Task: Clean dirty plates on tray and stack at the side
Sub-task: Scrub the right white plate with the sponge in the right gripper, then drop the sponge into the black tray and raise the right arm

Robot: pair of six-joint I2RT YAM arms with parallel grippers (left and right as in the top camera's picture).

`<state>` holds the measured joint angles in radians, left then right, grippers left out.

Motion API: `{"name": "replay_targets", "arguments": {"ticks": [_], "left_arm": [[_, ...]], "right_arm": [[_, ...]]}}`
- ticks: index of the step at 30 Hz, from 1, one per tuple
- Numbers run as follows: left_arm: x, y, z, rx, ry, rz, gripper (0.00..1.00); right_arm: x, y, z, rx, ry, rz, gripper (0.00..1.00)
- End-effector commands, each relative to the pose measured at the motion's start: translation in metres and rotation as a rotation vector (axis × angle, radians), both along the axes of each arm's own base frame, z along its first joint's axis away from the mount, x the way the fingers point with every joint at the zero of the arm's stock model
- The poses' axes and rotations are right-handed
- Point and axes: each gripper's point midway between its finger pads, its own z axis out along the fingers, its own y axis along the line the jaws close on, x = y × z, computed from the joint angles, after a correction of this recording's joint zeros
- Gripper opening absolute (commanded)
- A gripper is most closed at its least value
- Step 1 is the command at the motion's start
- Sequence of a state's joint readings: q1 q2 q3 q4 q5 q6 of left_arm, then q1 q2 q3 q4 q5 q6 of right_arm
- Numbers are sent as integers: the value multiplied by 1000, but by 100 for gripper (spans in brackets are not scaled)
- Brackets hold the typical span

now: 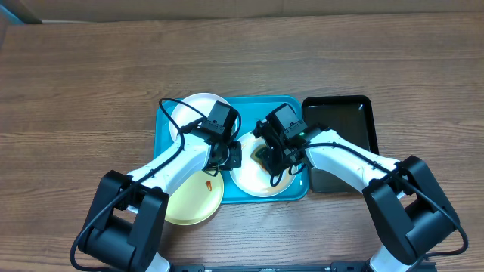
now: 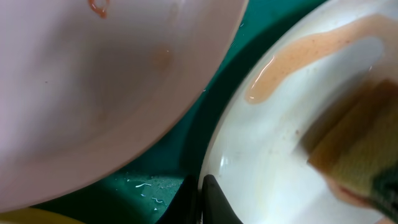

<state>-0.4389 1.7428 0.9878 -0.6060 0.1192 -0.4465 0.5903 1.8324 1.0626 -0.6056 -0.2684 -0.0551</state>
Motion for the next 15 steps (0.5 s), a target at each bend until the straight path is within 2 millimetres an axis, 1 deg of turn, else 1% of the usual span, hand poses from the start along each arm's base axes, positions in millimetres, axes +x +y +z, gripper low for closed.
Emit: {"name": "replay_targets", "arguments": {"ticks": [1,4,5,6,8,9,10,12,13,15], "left_arm": [[-3,-1,-4,2,11,-12,4],[-4,-1,-4,2,11,-12,4],[-4,-1,-5,3,11,-12,4],[-4,-1,-5,3,11,-12,4],[-4,-1,-5,3,11,-12,4],[-4,-1,-5,3,11,-12,4],[-4,-1,-5,3,12,-12,4],[-4,-1,-5,3,12,-12,4],[-4,-1,-5,4,13,-12,4],[-4,-1,-5,4,14,-12,7]], "right_arm": [[-20,8,5,71,160,-11,4],[-6,24,46,212,219,-22,4],[1,28,64,265,233,-26,4],[9,30,81,310,241,-32,4],[24,29,108,373,246,-52,4],[31,25,121,394,243,-67,4],[38,20,129,399,238,-84,4],[50,3,143,400,237,-137,4],[55,-7,146,397,244,-169,4],[62,-31,144,366,260,-240,4]]}}
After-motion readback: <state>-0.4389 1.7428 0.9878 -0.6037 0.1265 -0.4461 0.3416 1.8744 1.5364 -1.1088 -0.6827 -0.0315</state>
